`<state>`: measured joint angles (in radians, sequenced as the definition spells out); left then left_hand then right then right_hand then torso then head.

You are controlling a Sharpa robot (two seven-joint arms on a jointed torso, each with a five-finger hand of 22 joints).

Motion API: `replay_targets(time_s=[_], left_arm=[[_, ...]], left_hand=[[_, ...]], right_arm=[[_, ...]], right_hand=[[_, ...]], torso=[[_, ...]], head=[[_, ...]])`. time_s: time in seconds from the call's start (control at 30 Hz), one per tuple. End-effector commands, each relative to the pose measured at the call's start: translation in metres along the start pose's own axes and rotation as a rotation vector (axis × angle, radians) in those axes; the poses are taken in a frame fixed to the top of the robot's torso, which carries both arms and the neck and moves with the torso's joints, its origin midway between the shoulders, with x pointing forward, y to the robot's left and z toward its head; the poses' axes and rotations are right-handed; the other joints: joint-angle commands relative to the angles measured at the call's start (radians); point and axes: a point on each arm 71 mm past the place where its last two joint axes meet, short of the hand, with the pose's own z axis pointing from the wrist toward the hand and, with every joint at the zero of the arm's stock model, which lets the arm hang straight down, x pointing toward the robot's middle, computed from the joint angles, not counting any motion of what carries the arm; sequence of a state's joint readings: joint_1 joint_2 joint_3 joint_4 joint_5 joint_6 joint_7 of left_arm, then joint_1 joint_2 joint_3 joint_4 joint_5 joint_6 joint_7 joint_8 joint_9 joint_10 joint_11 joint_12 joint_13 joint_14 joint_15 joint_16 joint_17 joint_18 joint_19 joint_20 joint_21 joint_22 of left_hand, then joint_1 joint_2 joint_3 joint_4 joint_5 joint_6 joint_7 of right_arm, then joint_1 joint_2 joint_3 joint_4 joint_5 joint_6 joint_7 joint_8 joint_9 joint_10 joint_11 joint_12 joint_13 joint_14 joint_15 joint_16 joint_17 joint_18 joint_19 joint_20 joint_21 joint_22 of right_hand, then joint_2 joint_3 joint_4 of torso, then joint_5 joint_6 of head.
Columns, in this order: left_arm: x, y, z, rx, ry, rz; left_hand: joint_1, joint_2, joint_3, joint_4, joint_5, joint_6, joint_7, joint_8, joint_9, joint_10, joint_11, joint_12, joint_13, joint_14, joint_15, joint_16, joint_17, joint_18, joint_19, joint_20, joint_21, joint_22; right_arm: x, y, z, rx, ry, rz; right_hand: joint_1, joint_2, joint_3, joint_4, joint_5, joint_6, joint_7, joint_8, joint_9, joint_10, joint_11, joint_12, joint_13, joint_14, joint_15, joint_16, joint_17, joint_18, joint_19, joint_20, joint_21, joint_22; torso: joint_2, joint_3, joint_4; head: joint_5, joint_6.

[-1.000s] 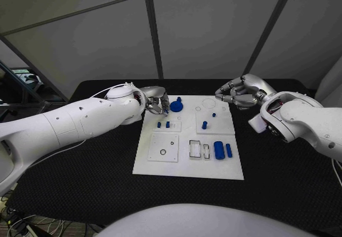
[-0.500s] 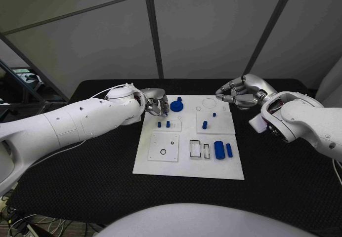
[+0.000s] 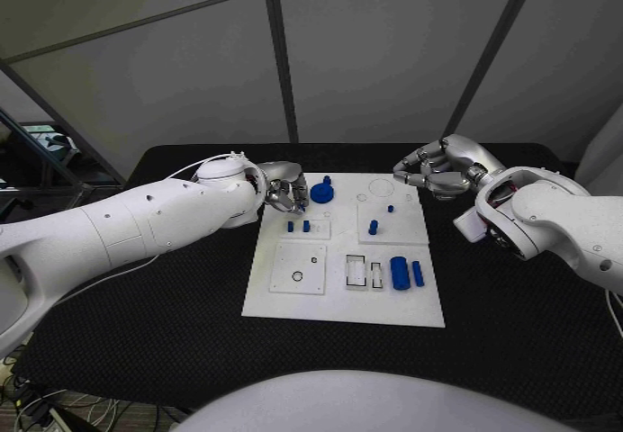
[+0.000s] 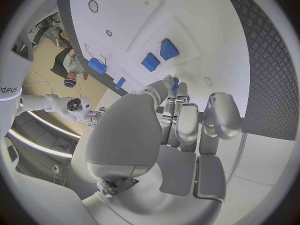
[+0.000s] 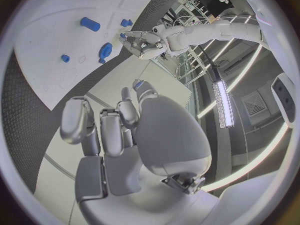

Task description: Assemble the parts on the task board

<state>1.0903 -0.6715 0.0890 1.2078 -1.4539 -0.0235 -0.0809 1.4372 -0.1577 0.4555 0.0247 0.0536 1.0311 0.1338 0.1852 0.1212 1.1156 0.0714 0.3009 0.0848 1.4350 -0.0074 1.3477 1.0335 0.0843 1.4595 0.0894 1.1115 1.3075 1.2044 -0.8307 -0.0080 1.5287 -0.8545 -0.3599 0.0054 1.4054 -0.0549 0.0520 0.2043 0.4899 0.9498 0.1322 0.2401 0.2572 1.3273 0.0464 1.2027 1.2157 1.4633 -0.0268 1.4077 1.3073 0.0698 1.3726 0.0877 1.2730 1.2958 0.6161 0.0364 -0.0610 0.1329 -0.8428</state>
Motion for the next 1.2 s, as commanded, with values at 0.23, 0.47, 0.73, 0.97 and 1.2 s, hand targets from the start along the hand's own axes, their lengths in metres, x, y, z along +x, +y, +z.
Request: replay_targets(time_s=[0.23,0.47,0.73,0.97,1.2], left_arm=[[0.0022,-0.0018,0.0028,-0.006,0.018,-0.003],[0.0036,-0.0041,0.004,0.001,0.023,-0.003],[0.0044,-0.0038,0.0046,-0.005,0.029,-0.003],[0.005,-0.0019,0.0046,-0.016,0.039,-0.002],[0.0044,-0.0007,0.0042,-0.018,0.033,-0.002]], left_hand=[[-0.013,-0.001,0.005,0.0,0.003,0.009,0.0,-0.007,-0.001,0.008,-0.002,-0.008,0.002,0.007,-0.003,0.007,0.0,0.002,0.007,-0.004,0.006,0.028],[-0.014,0.0,0.005,-0.001,0.003,0.013,-0.002,-0.008,-0.001,0.017,-0.005,-0.007,0.005,0.007,-0.004,0.008,0.0,0.002,0.007,-0.004,0.007,0.029],[-0.016,-0.001,0.004,-0.003,0.003,0.015,-0.003,-0.01,-0.002,0.02,-0.006,-0.009,0.007,0.007,-0.006,0.008,0.0,0.002,0.006,-0.005,0.007,0.03],[-0.037,-0.015,-0.001,0.002,0.003,-0.044,0.009,-0.057,-0.021,-0.016,0.006,-0.046,0.001,0.002,0.003,0.004,-0.014,0.003,0.003,-0.001,-0.003,0.028],[-0.054,-0.03,-0.016,0.006,0.003,-0.079,0.004,-0.086,-0.037,-0.049,0.016,-0.073,-0.003,-0.003,0.011,0.0,-0.029,0.004,-0.001,0.005,-0.016,0.023]], right_arm=[[0.0003,0.0017,0.0002,-0.01,0.003,0.001],[0.0004,0.0018,0.0002,-0.01,0.003,0.001],[0.0005,0.0018,0.0002,-0.01,0.004,0.001],[0.0003,0.0014,0.0002,-0.008,0.004,0.001],[-0.0001,0.0009,0.0003,-0.006,0.003,0.0]], right_hand=[[0.002,0.01,0.007,-0.002,0.002,-0.005,-0.001,0.004,0.002,0.004,0.0,0.005,0.0,0.039,0.004,0.005,0.075,0.009,0.007,-0.002,0.003,0.001],[0.002,0.01,0.007,-0.002,0.002,-0.005,-0.001,0.004,0.002,0.004,0.0,0.005,0.0,0.039,0.004,0.005,0.075,0.009,0.007,-0.002,0.003,0.001],[0.003,0.011,0.009,-0.002,0.002,-0.005,-0.001,0.004,0.002,0.004,-0.001,0.005,0.0,0.039,0.004,0.005,0.075,0.009,0.007,-0.002,0.003,0.001],[0.003,0.011,0.009,-0.002,0.002,-0.006,-0.001,0.004,0.002,0.003,-0.001,0.004,-0.001,0.039,0.004,0.004,0.074,0.009,0.006,-0.002,0.001,0.0],[0.003,0.01,0.009,-0.002,0.002,-0.006,-0.001,0.004,0.002,0.002,-0.001,0.002,-0.003,0.038,0.004,0.002,0.072,0.01,0.005,-0.002,-0.001,-0.002]], torso=[[0.0,0.0001,-0.0006],[0.0,0.0,-0.0003],[0.001,0.0001,-0.0005],[0.0,0.0,0.0002],[-0.001,0.0001,0.0001]], head=[[-0.001,0.001],[-0.003,0.0],[-0.004,0.0],[-0.006,-0.001],[-0.005,-0.001]])
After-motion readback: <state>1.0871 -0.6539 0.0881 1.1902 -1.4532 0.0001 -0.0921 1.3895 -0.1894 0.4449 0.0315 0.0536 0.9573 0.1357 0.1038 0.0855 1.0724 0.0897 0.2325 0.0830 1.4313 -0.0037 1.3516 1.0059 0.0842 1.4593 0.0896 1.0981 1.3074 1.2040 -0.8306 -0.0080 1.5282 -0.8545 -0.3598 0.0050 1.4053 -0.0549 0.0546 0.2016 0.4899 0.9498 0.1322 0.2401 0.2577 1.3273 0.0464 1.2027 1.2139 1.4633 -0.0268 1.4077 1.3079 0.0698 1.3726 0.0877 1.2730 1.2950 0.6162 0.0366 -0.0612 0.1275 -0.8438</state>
